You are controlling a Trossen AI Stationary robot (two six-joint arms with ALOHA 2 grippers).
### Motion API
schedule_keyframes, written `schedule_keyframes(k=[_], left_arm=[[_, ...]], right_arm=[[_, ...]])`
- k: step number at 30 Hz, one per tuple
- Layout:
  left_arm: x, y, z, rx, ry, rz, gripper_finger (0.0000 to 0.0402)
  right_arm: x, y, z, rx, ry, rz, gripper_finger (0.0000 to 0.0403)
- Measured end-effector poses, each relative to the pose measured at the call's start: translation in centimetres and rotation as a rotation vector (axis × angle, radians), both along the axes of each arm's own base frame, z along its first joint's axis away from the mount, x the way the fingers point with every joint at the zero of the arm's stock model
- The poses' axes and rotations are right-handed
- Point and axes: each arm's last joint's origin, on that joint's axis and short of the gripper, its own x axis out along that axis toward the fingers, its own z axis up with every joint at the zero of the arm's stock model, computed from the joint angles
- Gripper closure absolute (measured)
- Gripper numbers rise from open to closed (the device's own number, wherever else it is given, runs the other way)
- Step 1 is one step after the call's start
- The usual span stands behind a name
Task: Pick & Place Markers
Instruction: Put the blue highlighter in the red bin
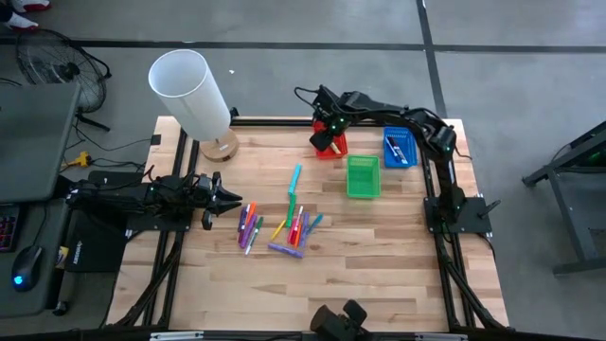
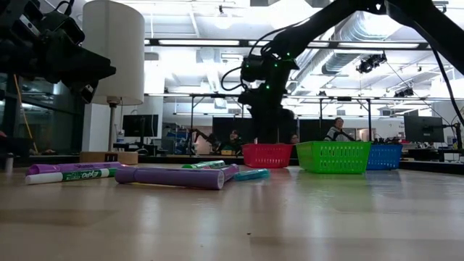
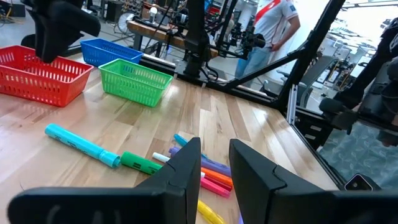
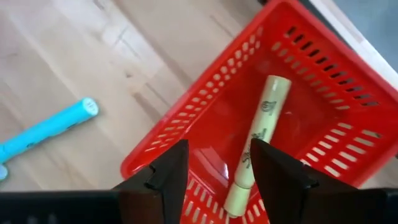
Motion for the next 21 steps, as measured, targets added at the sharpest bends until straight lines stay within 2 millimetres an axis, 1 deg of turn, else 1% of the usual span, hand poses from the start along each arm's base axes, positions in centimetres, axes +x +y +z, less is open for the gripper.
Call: schedule_keyframes(k=[7,12,14,17,21], left_arm=[[0.0,0.0,0.0,0.000,0.000,0.000,0.0318],[0.0,0.0,0.0,0.000,0.000,0.000,0.0318],[0.0,0.0,0.0,0.000,0.000,0.000,0.0318],[0.0,0.0,0.0,0.000,0.000,0.000,0.0318],[0.0,0.0,0.0,0.000,0.000,0.000,0.0318]], right_arm=[[0.6,0.9,0.1,-0.031,0.010,0.108,0.0241],[1.3,2.1,0.0,-0.076,0.026,0.263,0.0244],[1.7,2.8,0.0,-0.099,0.034,0.346,0.0244],[2.4,4.0,0.0,-0.152,0.050,0.515,0.0245],[3.5,5.8,0.1,-0.253,0.074,0.723,0.0247]])
